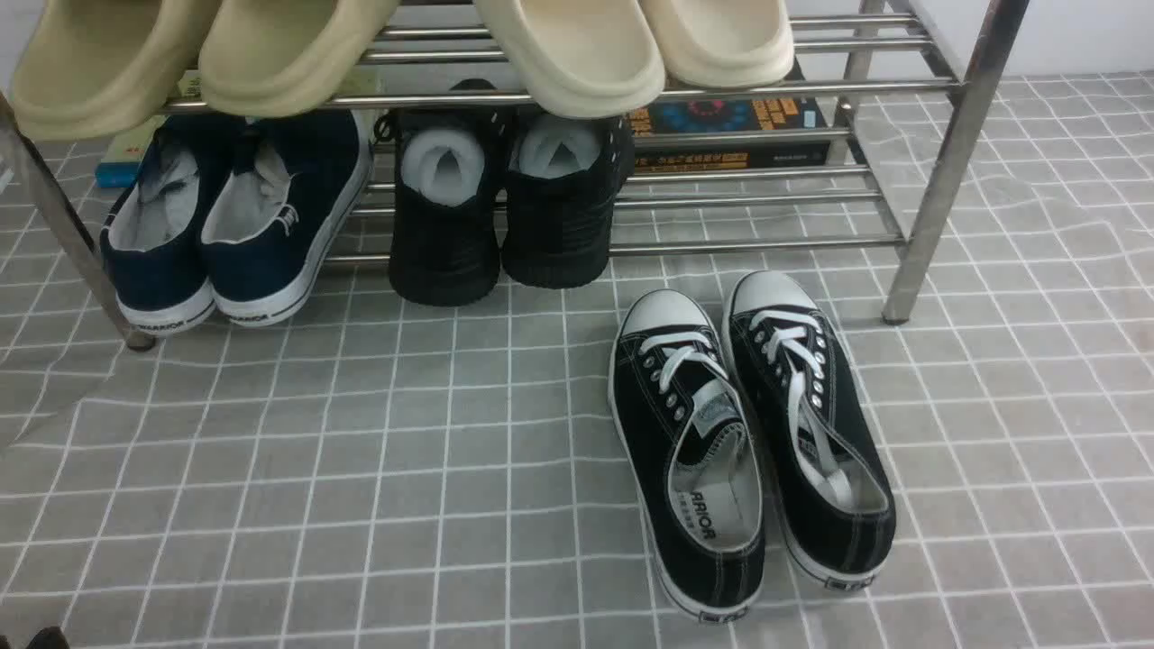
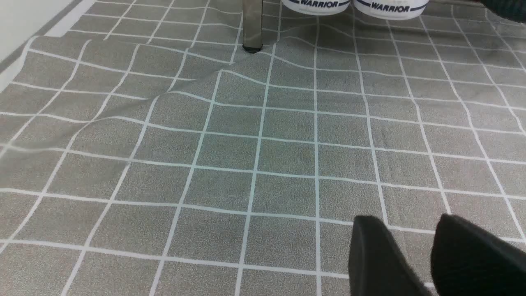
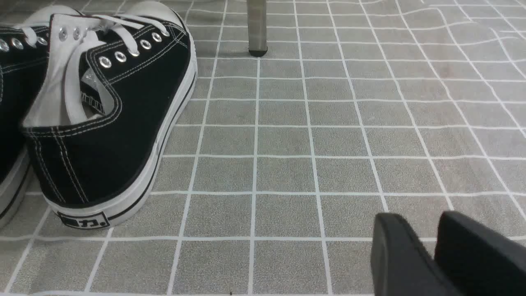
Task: Take the shoes off the shelf with your hand from the grey coffee tablecloth.
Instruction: 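Grasp the leftmost shoe on the bottom shelf of the shoe rack with the left gripper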
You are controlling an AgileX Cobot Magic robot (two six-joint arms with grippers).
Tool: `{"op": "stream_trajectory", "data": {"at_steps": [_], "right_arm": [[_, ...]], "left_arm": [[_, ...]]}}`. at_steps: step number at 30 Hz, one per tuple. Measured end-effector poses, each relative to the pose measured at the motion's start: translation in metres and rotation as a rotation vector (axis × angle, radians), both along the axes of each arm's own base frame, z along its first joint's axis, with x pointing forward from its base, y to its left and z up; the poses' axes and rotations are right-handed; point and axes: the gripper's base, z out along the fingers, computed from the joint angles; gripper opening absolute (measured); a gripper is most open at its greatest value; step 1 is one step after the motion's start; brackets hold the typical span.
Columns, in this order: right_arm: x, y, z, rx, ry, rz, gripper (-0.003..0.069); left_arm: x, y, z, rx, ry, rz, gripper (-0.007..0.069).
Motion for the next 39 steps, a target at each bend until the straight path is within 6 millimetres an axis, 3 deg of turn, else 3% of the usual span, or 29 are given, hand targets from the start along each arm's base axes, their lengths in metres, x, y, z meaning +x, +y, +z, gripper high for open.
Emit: {"op": "stream_trajectory", "data": {"at_steps": [18,21,22,23,26,35,39], "right_arm": [[0.000,0.000,0.000,0.000,0.000,0.000,0.0190],[0.000,0.000,0.000,0.000,0.000,0.000,0.0197],[0.000,0.000,0.000,0.000,0.000,0.000,0.0197],[0.000,0.000,0.000,0.000,0.000,0.000,0.0198],[0.000,0.000,0.000,0.000,0.000,0.000,0.0200],[0.000,0.000,0.000,0.000,0.000,0.000,0.0202],[0.000,0.000,0.000,0.000,0.001,0.000,0.0202]], "left_arm": [[0.000,-0.001,0.000,-0.055,-0.005,0.009,0.0239],[0.001,-0.010,0.001,-0.548,-0.024,0.059,0.0239],[0.001,-0.010,0.001,-0.562,-0.023,0.063,0.0239],[0.001,-0.013,0.002,-0.763,-0.021,0.083,0.0239],[0.001,-0.016,0.005,-1.002,-0.044,0.114,0.0239],[0.004,-0.009,0.019,-1.091,-0.232,0.116,0.0239],[0.003,-0.006,0.035,-1.019,-0.328,0.084,0.0167]]}}
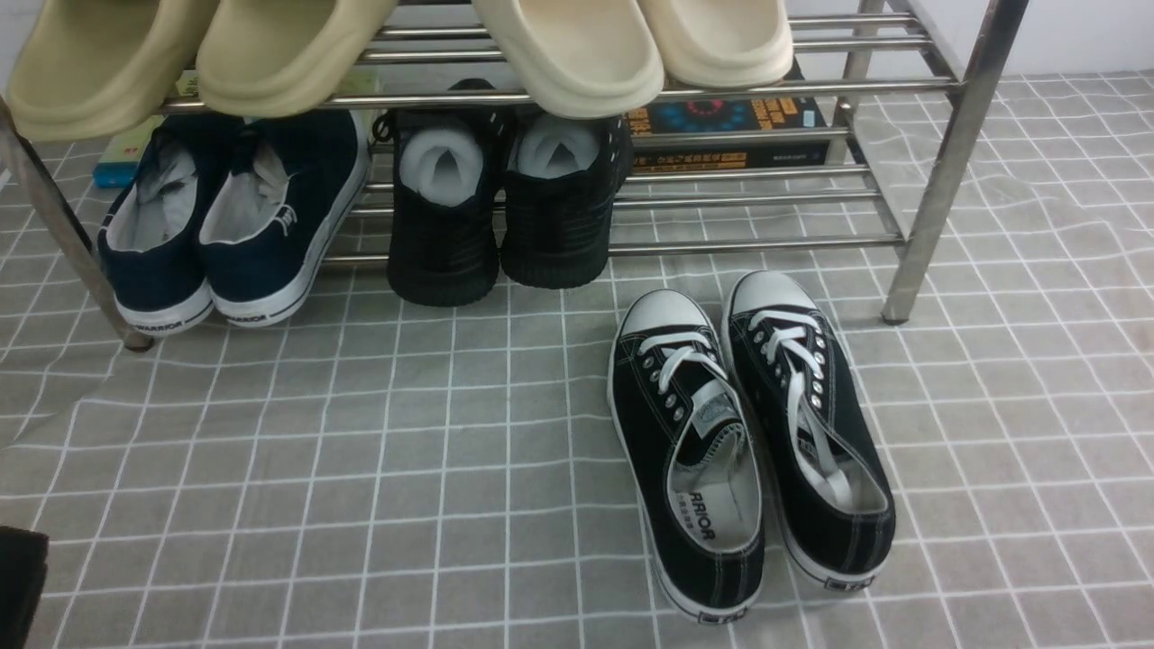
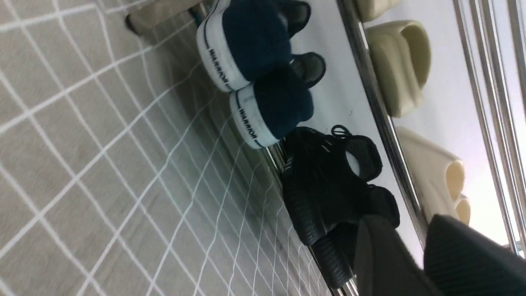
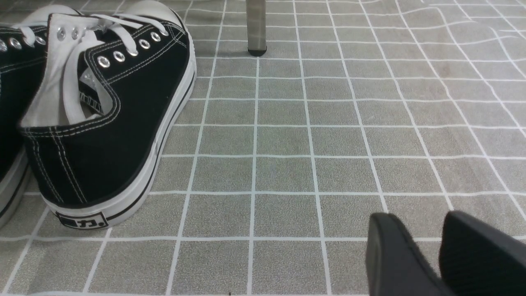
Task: Take the shoes off the shelf with your hand from the grey coffee tablecloth.
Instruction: 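Grasp the leftmost shoe on the bottom shelf of the shoe rack with the left gripper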
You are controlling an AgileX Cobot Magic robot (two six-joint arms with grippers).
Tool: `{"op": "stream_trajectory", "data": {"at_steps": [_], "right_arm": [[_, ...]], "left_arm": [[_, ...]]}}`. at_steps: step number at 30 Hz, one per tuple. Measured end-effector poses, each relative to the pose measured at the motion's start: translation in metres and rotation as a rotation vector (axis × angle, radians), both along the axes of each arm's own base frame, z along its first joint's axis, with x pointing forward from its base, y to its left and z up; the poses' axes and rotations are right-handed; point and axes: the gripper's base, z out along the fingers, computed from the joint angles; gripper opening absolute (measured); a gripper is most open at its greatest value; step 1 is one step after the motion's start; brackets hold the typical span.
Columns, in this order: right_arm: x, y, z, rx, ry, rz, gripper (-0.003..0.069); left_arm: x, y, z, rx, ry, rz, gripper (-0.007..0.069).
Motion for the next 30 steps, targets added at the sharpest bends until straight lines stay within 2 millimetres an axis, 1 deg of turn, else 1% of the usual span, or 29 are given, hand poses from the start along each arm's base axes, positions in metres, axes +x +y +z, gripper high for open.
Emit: {"op": "stream_trajectory", "data": {"at_steps": [1,2,3,4,6,7,8,10,13,15,18,19,20,21,22,23,25,26,29,30], "right_arm": [[0.000,0.000,0.000,0.000,0.000,0.000,0.0202],[0.000,0.000,0.000,0.000,0.000,0.000,0.0202],[0.000,0.000,0.000,0.000,0.000,0.000,0.0202],[0.000,0.000,0.000,0.000,0.000,0.000,0.0202],[0.000,0.000,0.000,0.000,0.000,0.000,0.0202],[0.000,0.000,0.000,0.000,0.000,0.000,0.0202],[0.000,0.000,0.000,0.000,0.000,0.000,0.0202],[0.000,0.000,0.000,0.000,0.000,0.000,0.0202],[0.000,0.000,0.000,0.000,0.000,0.000,0.0202],[0.000,0.000,0.000,0.000,0.000,0.000,0.0202],[0.000,0.000,0.000,0.000,0.000,0.000,0.0202],[0.000,0.000,0.000,0.000,0.000,0.000,0.0202],[0.000,0.000,0.000,0.000,0.000,0.000,0.0202],[0.000,0.000,0.000,0.000,0.000,0.000,0.0202],[0.000,0.000,0.000,0.000,0.000,0.000,0.0202],[0.000,0.000,0.000,0.000,0.000,0.000,0.0202],[0.000,0.000,0.000,0.000,0.000,0.000,0.0202],[0.000,0.000,0.000,0.000,0.000,0.000,0.0202],[0.000,0.000,0.000,0.000,0.000,0.000,0.0202],[0.000,0.000,0.000,0.000,0.000,0.000,0.0202]], "left_arm": [[-0.001,0.000,0.010,0.038,-0.019,-0.003,0.0125],[-0.002,-0.001,0.014,0.053,-0.030,-0.004,0.0116],[-0.002,-0.001,0.031,0.118,-0.039,-0.009,0.0051],[0.000,-0.002,0.046,0.154,-0.031,-0.014,0.0023],[0.009,-0.003,0.062,0.193,0.030,-0.034,0.0006],[0.011,-0.003,0.063,0.196,0.040,-0.037,0.0005],[0.025,-0.003,0.070,0.203,0.130,-0.061,0.0003],[0.046,-0.003,0.071,0.195,0.257,-0.088,0.0013],[0.079,-0.002,0.066,0.149,0.407,-0.097,0.0064],[0.106,0.001,0.064,0.123,0.469,-0.082,0.0135],[0.130,0.004,0.066,0.114,0.486,-0.063,0.0218],[0.147,0.006,0.070,0.114,0.487,-0.050,0.0288],[0.149,0.006,0.070,0.113,0.487,-0.049,0.0298],[0.165,0.008,0.074,0.114,0.484,-0.041,0.0362],[0.168,0.008,0.075,0.114,0.485,-0.040,0.0369],[0.181,0.009,0.078,0.113,0.489,-0.039,0.0421],[0.192,0.009,0.080,0.113,0.492,-0.038,0.0449],[0.208,0.010,0.084,0.113,0.490,-0.038,0.0475],[0.228,0.013,0.084,0.110,0.504,-0.031,0.0483],[0.232,0.016,0.084,0.108,0.509,-0.026,0.0483]]}}
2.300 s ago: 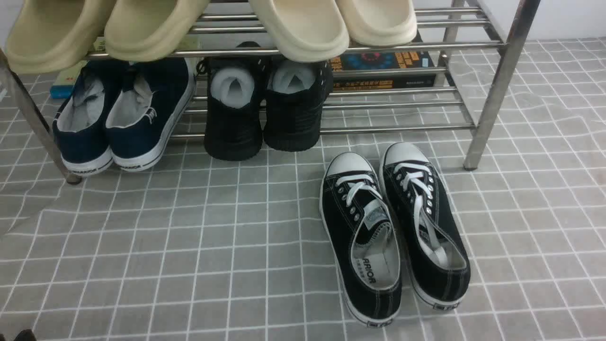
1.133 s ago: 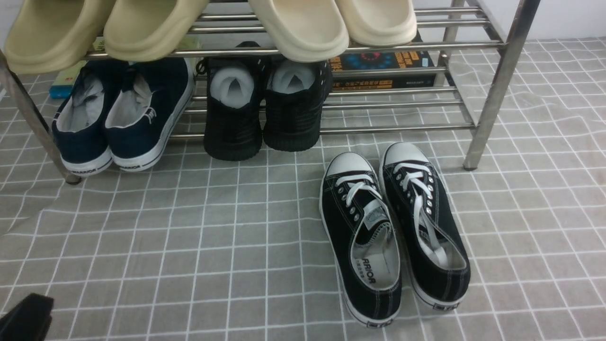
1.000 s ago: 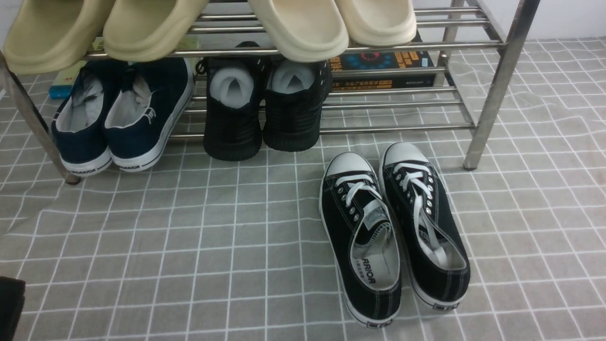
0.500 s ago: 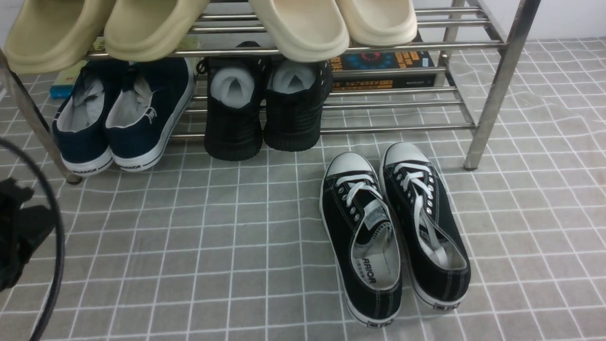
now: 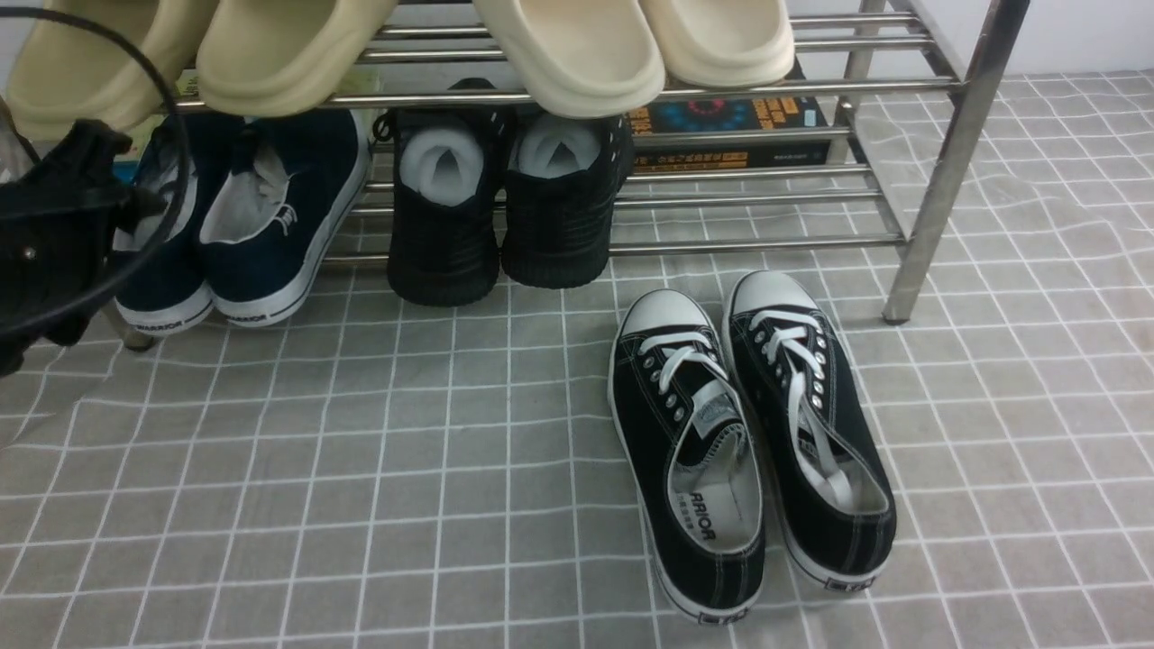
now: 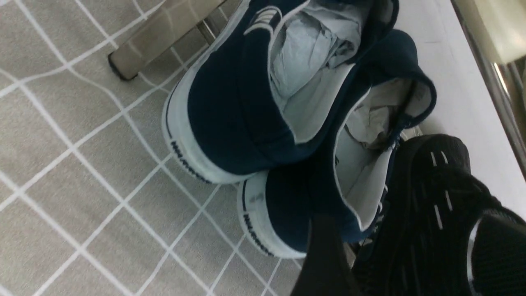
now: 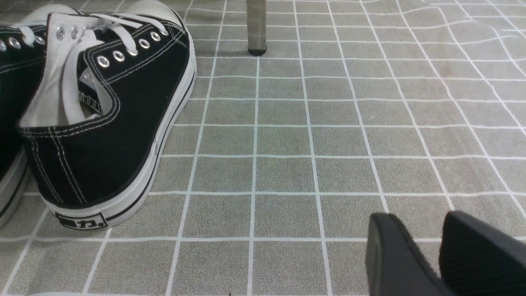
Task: Take the shoes off the shelf with your hand from the grey coffee tablecloth.
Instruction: 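Grasp the leftmost shoe on the bottom shelf of the shoe rack with the left gripper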
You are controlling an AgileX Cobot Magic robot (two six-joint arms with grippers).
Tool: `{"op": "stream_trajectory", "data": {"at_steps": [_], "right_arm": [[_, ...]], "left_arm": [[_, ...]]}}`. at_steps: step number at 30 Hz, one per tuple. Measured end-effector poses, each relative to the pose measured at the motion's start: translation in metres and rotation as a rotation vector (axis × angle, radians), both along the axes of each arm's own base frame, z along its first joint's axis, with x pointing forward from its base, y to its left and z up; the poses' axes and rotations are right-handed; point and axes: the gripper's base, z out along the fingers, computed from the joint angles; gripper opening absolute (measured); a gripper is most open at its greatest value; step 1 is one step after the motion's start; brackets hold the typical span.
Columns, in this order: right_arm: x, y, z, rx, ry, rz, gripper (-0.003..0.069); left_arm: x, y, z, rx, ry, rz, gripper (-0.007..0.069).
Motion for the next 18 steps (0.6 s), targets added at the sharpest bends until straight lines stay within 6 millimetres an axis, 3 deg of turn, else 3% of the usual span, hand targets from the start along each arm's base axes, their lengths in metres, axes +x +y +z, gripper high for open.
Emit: {"op": "stream_trajectory", "data": {"at_steps": [7,18], "right_arm": [[0.000,0.000,0.000,0.000,0.000,0.000,0.0202],[0.000,0.000,0.000,0.000,0.000,0.000,0.0202]], "left_arm": [[0.023,0.032,-0.009,-0.041,0.093,0.082,0.0470],[0.058,0.039,-0.041,-0.062,0.181,0.091,0.0469]]}}
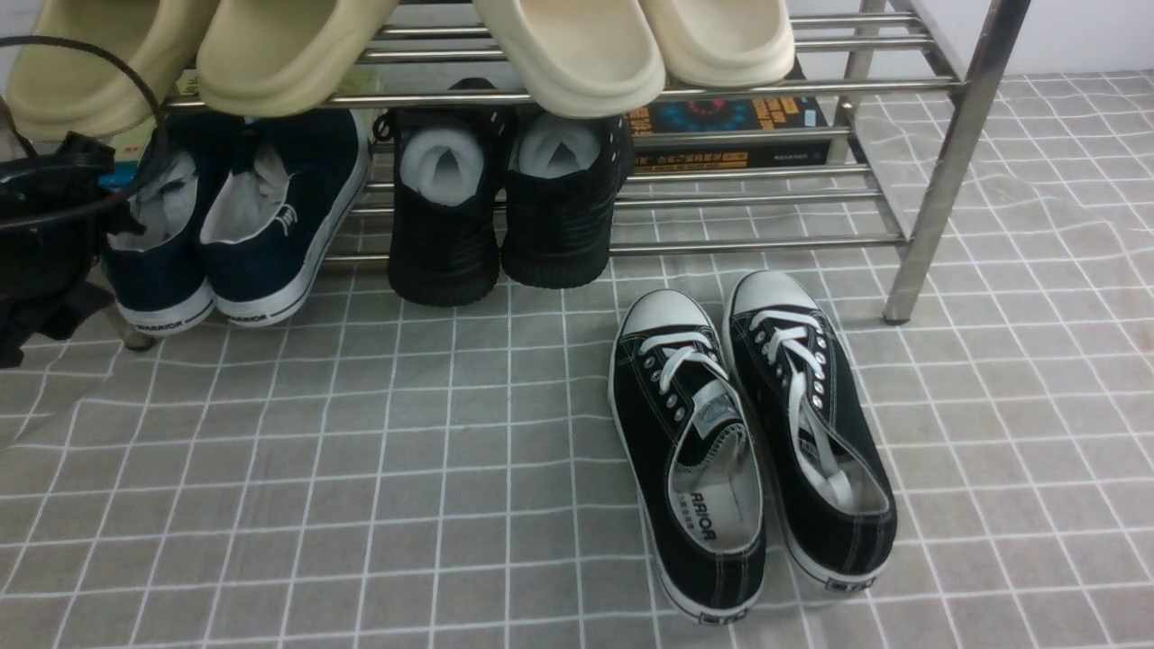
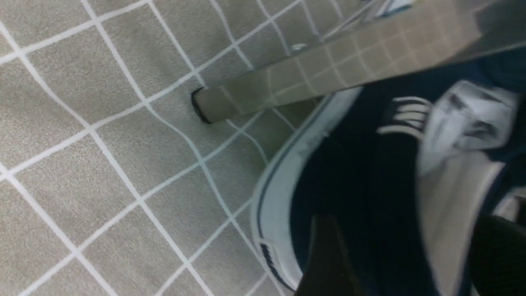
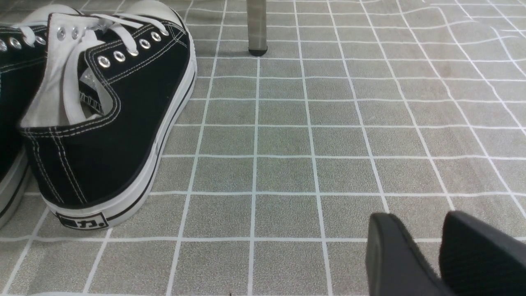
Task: Take the shoes off the shelf with your hand from the grey coffee tablecloth.
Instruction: 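Grasp the leftmost shoe on the bottom shelf of the shoe rack with the left gripper, then set the held shoe down on the floor in front of the rack with the left gripper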
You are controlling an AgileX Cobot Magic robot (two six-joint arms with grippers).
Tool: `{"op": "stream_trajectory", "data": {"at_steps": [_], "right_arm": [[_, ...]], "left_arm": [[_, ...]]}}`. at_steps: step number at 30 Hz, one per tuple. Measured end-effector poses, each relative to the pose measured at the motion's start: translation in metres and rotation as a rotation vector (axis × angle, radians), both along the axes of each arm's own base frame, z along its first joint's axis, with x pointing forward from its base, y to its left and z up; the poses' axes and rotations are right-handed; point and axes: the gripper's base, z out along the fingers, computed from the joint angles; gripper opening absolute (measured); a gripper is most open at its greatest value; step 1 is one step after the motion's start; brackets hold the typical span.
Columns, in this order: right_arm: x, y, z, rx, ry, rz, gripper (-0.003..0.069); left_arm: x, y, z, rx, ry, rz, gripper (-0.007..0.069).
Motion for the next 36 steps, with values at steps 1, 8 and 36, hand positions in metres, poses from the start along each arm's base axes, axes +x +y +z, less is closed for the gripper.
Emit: {"op": "stream_trajectory", "data": {"at_steps": [1,8,36], "right_arm": [[0.000,0.000,0.000,0.000,0.000,0.000,0.0202],[0.000,0.000,0.000,0.000,0.000,0.000,0.0202],[0.000,0.000,0.000,0.000,0.000,-0.003,0.0211]], "left_arm": [[0.005,0.001,-0.008,-0.004,0.010,0.010,0.0469],[0.012,0.004,-0.024,-0.016,0.028,0.031,0.0444],[-0.080,0.019,0.026,0.206,0.436,-0.083,0.0050]]}}
